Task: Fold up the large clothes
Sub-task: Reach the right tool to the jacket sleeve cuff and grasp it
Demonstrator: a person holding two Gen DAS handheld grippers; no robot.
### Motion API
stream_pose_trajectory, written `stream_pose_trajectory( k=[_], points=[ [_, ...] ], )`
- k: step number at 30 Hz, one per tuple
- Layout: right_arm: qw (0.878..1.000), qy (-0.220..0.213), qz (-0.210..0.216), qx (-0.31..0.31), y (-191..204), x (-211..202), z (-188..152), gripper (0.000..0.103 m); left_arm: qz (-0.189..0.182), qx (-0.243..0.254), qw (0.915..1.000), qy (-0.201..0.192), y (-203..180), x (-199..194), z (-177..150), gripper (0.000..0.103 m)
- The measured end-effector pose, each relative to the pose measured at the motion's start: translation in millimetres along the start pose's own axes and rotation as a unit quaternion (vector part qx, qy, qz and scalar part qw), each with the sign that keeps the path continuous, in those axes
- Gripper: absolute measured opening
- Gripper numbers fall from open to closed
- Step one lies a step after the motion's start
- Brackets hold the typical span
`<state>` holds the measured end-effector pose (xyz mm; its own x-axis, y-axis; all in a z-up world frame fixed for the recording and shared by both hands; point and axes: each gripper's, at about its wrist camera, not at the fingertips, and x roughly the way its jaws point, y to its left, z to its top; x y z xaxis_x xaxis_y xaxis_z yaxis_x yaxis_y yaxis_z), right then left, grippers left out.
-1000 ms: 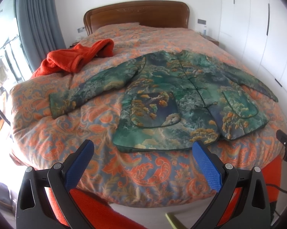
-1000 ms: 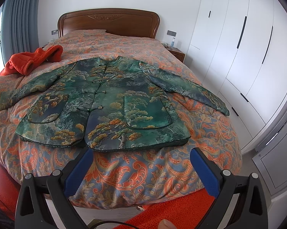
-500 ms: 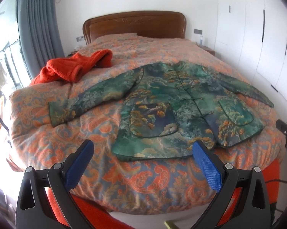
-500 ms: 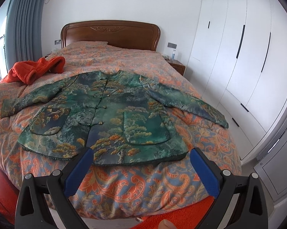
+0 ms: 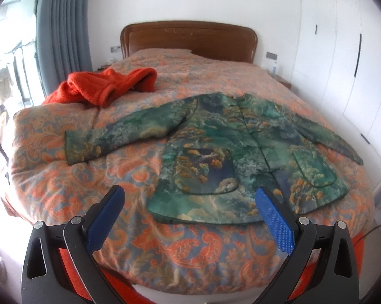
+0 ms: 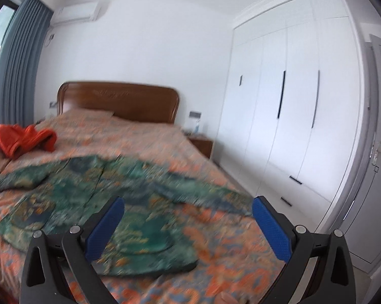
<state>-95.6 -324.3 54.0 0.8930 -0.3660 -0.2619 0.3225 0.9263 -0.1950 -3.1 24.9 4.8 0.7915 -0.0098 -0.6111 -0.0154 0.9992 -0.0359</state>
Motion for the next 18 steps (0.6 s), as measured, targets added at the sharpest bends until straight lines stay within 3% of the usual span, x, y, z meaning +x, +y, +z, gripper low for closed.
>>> stream_pose_trajectory(
  k=[4, 7, 10, 13, 15, 18],
  points=[
    [0.999, -0.004, 0.044, 0.021, -23, 19, -3, 0.103, 0.032, 0.026, 0.9991, 0.002, -8, 6, 2, 0.103],
    [0.998, 0.038, 0.046, 0.014, -25, 44, -10, 0.103, 0.020, 0.028, 0.9992, 0.019, -12, 8, 5, 0.103],
    [0.995, 0.057, 0.073, 0.045, -40, 71, -19, 0.103, 0.010, 0.020, 0.9994, 0.025, -15, 7, 7, 0.103],
    [0.991, 0.095, 0.065, 0.065, -62, 122, -34, 0.103, 0.005, 0.011, 0.9996, 0.024, -17, 4, 9, 0.103],
    [0.983, 0.135, 0.082, 0.097, -87, 168, -47, 0.103, 0.005, 0.007, 0.9997, 0.024, -16, 2, 9, 0.103],
    [0.954, 0.179, 0.118, 0.208, -136, 233, -71, 0.103, 0.009, 0.001, 0.9996, 0.027, -15, 2, 9, 0.103]
  ],
)
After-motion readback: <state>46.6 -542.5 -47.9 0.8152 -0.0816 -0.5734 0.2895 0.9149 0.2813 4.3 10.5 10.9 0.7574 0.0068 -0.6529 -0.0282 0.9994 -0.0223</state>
